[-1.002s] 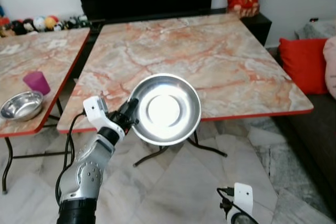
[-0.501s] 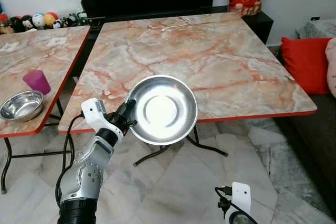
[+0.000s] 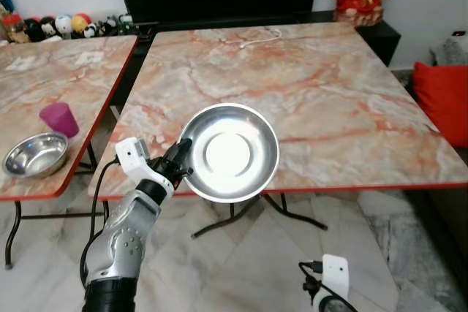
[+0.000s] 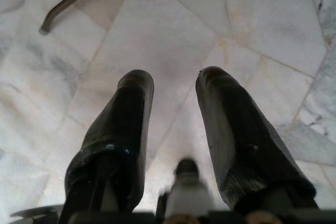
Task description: Setting the table
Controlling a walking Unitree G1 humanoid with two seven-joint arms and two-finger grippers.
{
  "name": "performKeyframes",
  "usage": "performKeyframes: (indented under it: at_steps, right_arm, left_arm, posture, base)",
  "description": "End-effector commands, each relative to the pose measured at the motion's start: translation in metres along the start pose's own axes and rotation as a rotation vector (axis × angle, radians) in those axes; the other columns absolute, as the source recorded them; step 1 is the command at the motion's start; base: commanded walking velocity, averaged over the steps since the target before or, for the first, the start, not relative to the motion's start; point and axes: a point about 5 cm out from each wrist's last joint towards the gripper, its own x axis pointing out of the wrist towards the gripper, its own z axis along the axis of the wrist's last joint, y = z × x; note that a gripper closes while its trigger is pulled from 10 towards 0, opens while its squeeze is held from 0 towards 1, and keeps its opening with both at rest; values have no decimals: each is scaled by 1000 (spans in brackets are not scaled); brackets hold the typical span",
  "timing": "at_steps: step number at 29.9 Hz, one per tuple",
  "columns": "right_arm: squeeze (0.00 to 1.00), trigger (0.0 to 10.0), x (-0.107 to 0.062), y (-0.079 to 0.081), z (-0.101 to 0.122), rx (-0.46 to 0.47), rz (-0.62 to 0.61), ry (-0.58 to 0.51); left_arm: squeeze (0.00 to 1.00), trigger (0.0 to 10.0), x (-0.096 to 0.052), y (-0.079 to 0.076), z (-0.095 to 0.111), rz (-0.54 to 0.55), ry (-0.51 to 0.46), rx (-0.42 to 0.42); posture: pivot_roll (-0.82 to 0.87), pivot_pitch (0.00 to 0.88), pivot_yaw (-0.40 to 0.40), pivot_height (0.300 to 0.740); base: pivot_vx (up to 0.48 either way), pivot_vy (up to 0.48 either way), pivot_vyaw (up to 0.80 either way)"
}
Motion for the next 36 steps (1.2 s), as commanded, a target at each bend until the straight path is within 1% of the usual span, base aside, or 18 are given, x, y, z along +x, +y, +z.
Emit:
performKeyframes:
  at_steps: [1, 8, 15, 23, 36]
  right_arm:
    - [0, 10000, 0, -9, -1, -11, -20, 11]
    - [0, 10000, 0, -9, 0, -9, -22, 8]
    - [0, 10000, 0, -9, 1, -11, -21, 8]
    - [0, 10000, 0, -8, 1, -10, -18, 9]
    - [0, 10000, 0, -8, 1, -9, -18, 7]
  left_arm:
    - [0, 10000, 5, -12, 2, -47, -17, 4]
    - [0, 10000, 4, -12, -1, -43, -7, 7]
    - [0, 10000, 4, -13, -4, -36, 11, 15]
    - [0, 10000, 3, -11, -3, -24, 7, 21]
    - [0, 10000, 1, -10, -3, -25, 20, 33]
  posture:
    - [-55, 0, 44, 740]
    - [-55, 0, 39, 740]
    - [-51, 0, 35, 740]
    - [-46, 0, 35, 740]
    - [-45, 0, 35, 740]
  base:
    - [435, 0, 0]
    - [400, 0, 0]
    - [0, 0, 0]
    - [0, 0, 0]
    - [0, -403, 0]
